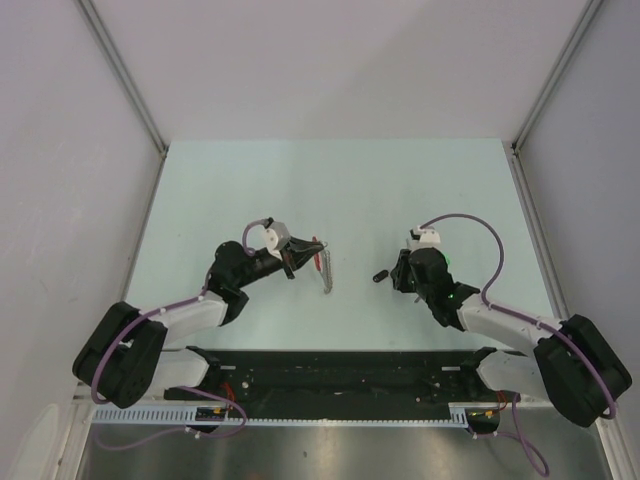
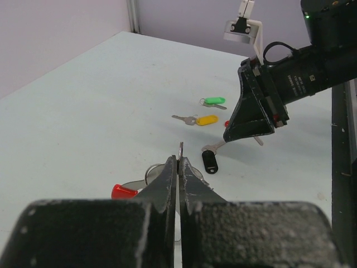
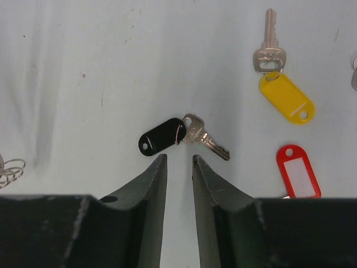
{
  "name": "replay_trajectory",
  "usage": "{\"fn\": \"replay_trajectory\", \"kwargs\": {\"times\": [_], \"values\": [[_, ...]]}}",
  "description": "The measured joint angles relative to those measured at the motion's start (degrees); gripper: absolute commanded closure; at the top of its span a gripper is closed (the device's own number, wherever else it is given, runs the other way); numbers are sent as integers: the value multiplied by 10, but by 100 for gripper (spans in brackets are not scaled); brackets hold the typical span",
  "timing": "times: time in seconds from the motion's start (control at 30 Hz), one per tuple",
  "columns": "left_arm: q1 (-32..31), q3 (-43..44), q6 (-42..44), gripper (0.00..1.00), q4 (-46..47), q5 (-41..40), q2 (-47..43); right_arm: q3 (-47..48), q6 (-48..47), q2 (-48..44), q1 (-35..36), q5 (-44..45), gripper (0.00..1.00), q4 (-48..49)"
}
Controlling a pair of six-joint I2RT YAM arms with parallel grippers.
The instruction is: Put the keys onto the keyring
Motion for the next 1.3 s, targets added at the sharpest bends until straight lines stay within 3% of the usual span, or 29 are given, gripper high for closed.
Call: {"fn": "replay_trajectory", "kwargs": {"times": [0.33,0.53,0.9,1.3], "values": [[-1,-9,-1,100,-2,-15,-1,33,9,56,-20,-19,73,-2],[-2,-16,-1,99,3,-32,-1,33,15,55,36,34,72,17],[-3,-43,0,100,22,-45,-1,-53,50,47,83,132,72,103],[-4,-45,10,100,0,-50,-17,-86,47,64,84,143,75,208]]}}
